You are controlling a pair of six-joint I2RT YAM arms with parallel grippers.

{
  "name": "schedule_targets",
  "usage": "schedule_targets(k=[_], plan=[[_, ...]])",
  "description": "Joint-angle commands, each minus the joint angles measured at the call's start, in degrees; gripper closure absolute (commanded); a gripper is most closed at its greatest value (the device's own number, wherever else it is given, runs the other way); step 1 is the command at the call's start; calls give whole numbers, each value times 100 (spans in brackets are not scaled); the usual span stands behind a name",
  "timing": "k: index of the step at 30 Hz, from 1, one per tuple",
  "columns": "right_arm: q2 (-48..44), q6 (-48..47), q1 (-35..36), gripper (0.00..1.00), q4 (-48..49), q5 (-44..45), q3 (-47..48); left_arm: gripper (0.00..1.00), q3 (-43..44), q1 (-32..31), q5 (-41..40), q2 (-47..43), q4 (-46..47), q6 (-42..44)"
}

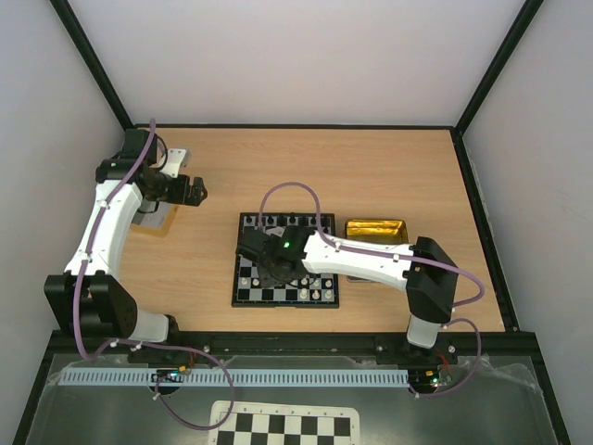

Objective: Set up the chess pieces on the board
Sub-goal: Place the chess piece on the chessboard.

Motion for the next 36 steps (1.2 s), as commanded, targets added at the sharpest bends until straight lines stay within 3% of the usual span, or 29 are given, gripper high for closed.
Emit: schedule_targets(k=[1,13,36], plan=[[-205,426,-26,98,124,123,-476,1,118,-14,121,36,-28,-61],[-685,926,55,98,519,110,-1483,1,57,-99,151,-17,-10,-76],[-291,758,229,98,802,79,-1536,1,46,-110,83,-2,29,-87]])
